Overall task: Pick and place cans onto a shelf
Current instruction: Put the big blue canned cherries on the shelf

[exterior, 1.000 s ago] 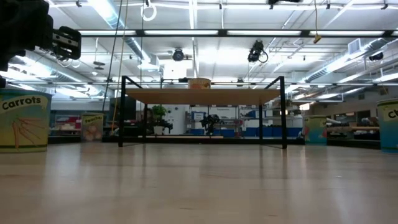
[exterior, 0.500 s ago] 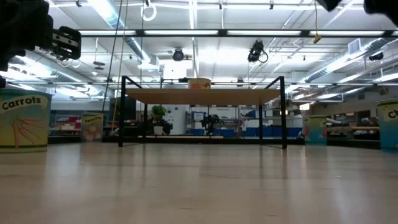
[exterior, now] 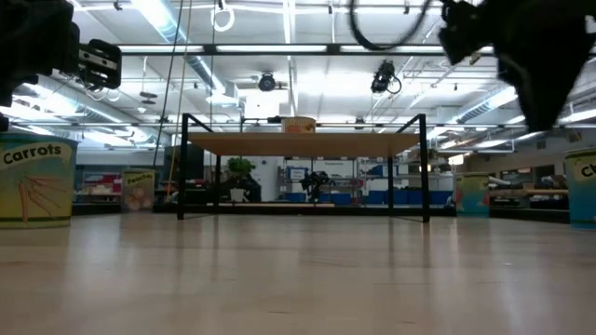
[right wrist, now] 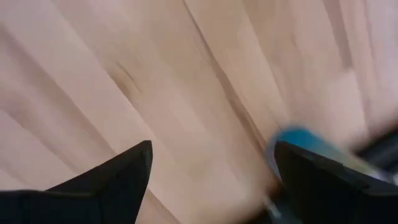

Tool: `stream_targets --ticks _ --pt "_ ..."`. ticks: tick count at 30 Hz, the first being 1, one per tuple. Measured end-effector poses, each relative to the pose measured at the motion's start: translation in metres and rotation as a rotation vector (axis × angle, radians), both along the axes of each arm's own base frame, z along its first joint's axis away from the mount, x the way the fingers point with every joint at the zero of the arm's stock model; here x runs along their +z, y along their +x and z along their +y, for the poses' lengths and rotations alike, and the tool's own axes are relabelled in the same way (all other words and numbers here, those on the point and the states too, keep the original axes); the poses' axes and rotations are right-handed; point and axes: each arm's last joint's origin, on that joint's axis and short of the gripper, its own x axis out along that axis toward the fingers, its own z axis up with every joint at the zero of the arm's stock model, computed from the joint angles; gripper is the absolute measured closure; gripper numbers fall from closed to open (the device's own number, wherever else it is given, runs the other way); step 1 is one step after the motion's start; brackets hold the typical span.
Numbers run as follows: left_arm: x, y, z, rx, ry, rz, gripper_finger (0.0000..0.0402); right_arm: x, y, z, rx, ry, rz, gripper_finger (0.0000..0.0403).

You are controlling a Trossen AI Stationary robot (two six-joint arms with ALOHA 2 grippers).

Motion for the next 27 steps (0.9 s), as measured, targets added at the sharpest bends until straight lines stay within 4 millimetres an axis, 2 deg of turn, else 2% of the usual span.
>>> stream_targets --ticks 10,14,21,27 --pt "0.0 0.0 0.0 0.0 0.0 0.0 0.0374 0.002 0.029 0.007 -0.014 0.115 -0.288 0.0057" --pt "0.0 0.0 0.0 0.0 0.0 0.0 0.0374 0.004 0.037 0.01 0.111 0.129 -0.356 0.0057" --pt "0.0 0.0 0.0 0.0 0.0 0.0 0.0374 0.006 0.03 0.009 0.195 0.12 -0.308 0.0057" --pt "0.0 0.0 0.0 0.0 0.0 0.0 0.0374 0.016 0.013 0.006 0.194 0.076 -0.256 0.0058"
